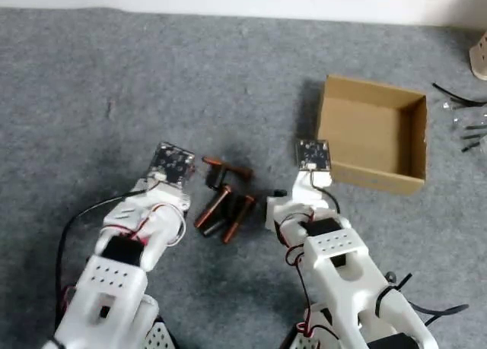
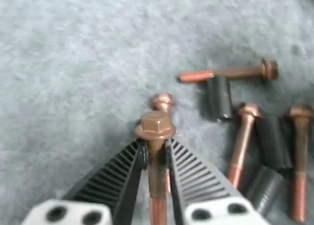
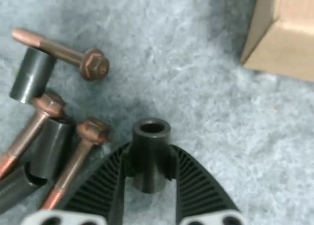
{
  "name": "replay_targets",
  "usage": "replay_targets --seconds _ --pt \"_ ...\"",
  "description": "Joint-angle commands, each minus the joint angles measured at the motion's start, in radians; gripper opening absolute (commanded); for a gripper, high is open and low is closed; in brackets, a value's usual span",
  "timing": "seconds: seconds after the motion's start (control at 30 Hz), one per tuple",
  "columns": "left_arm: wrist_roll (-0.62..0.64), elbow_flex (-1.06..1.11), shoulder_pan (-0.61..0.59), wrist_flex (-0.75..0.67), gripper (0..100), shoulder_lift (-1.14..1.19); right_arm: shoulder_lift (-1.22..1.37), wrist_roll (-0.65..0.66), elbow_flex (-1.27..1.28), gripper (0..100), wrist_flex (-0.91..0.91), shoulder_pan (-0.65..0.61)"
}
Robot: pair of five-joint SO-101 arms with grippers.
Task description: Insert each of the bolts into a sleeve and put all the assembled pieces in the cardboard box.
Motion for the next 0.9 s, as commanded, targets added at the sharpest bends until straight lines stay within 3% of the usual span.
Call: replay_targets --seconds 0.0,0.33,0.47,0.57,0.87 --pt "-0.002 0.027 -0.01 -0.025 1 -0.13 -0.012 0.011 -0.01 0.5 -0.058 0.007" --pt "-0.002 0.213 -0.015 -0.025 1 -0.516 -0.022 0.012 -0.01 0.5 -0.067 0.007" --pt "-0.002 0.252 -0.015 -0.02 1 -0.664 -0.157 0.012 0.024 0.5 -0.077 0.007" --pt "-0.002 0.249 -0.015 0.038 1 -0.714 -0.315 0.012 0.136 0.5 -0.179 0.007" --pt "-0.002 0.249 -0.015 0.038 1 -0.719 -0.783 0.012 0.475 0.5 -0.588 -0.021"
